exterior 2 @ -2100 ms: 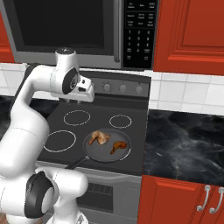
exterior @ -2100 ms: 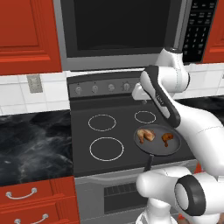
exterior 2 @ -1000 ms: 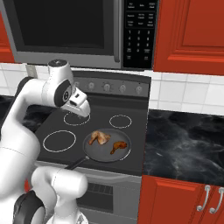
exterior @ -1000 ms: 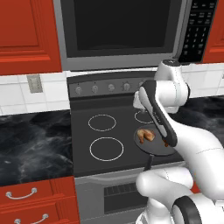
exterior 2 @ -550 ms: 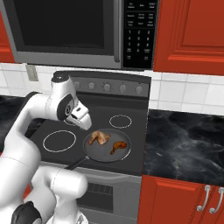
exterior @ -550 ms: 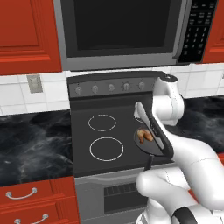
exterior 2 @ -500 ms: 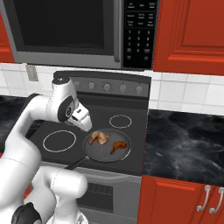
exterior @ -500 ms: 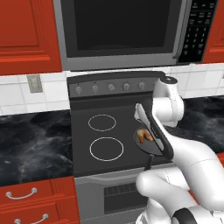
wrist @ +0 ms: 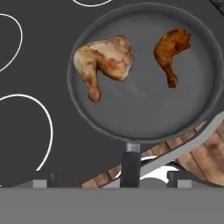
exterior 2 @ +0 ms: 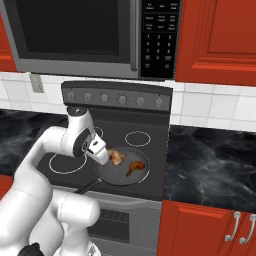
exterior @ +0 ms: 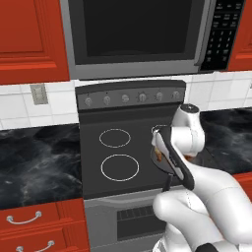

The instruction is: Take the chicken drumsticks from the pan and place one on each plate on the dining counter.

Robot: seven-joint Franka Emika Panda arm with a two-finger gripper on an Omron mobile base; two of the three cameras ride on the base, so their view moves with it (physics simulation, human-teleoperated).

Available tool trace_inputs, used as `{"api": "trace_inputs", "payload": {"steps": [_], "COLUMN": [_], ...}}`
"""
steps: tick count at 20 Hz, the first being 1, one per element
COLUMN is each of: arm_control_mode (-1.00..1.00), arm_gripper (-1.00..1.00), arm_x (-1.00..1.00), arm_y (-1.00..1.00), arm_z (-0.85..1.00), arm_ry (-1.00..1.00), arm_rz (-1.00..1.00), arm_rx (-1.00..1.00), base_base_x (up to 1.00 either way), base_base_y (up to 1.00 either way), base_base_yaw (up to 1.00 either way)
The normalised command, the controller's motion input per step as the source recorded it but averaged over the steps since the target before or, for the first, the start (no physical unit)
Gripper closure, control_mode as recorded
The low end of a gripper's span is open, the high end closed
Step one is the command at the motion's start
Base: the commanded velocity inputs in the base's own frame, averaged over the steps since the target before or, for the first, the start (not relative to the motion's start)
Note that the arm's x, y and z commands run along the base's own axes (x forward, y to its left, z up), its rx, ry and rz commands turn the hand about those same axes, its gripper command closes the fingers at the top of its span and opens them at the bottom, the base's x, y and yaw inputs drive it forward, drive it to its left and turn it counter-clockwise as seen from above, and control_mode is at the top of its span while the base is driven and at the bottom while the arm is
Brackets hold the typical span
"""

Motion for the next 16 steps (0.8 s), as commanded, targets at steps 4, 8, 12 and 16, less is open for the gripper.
{"api": "trace_inputs", "payload": {"steps": [4, 8, 12, 16], "arm_control_mode": [-1.0, -1.0, -1.0, -1.0], "arm_gripper": [-1.0, -1.0, -1.0, -1.0], "arm_x": [0.28, 0.45, 0.44, 0.41], "arm_y": [-0.03, -0.09, -0.07, -0.01], "arm_z": [-0.5, -0.42, -0.35, -0.3], "arm_ry": [0.01, 0.0, 0.0, 0.0], "arm_rz": [-0.02, 0.0, 0.0, 0.0], "arm_rx": [0.0, 0.0, 0.0, 0.0], "base_base_x": [0.0, 0.0, 0.0, 0.0], "base_base_y": [0.0, 0.0, 0.0, 0.0], "base_base_yaw": [0.0, 0.0, 0.0, 0.0]}}
